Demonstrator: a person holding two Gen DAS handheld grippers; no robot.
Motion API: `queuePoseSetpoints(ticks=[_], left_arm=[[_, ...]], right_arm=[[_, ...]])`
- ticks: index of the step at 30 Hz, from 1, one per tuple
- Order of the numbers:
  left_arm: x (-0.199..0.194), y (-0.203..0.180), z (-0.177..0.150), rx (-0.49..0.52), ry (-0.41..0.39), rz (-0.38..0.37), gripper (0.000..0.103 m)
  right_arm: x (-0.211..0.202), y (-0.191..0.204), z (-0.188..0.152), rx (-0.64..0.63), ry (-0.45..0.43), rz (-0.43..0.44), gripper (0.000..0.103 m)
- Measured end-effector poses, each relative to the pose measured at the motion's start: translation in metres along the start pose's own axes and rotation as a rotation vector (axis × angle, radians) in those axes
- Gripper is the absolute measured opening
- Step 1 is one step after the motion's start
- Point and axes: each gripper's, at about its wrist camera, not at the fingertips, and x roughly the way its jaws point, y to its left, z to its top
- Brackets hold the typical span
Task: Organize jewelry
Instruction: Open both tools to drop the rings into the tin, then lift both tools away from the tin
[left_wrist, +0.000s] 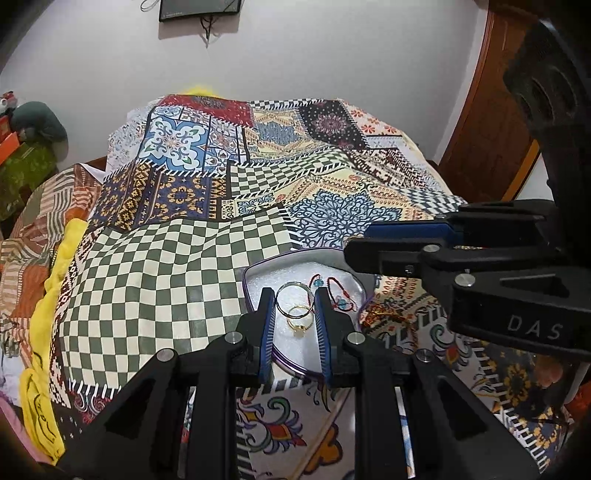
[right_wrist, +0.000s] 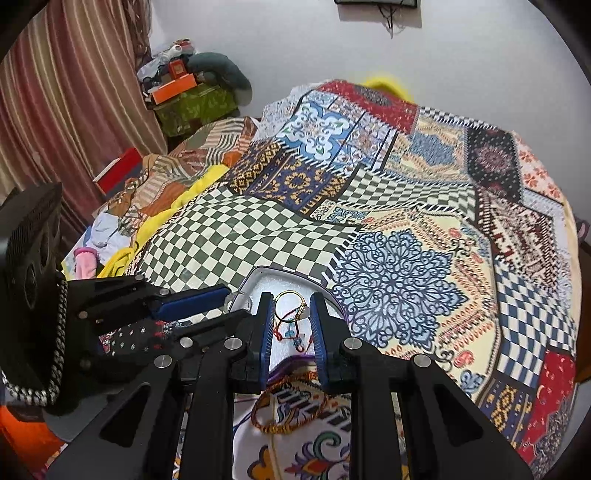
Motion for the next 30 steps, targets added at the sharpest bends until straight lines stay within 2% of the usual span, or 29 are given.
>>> queuePoseSetpoints(ticks=[14, 20, 30], left_arm=[[0.010, 0.003, 0.001, 0.001, 0.026, -0.007, 0.020], [-0.002, 0.001, 0.001, -0.002, 0.019, -0.014, 0.020], [-0.034, -0.021, -0.002, 0.046, -0.001, -0.013, 0.020]], right_arm=[[0.013, -0.011, 0.004, 0.042, 0.075, 0.051, 0.019], [-0.006, -0.012, -0.001, 0.029, 0.038, 0.018, 0.019], [-0.061, -0.015, -0.019, -0.009, -0.066, -0.092, 0.019]])
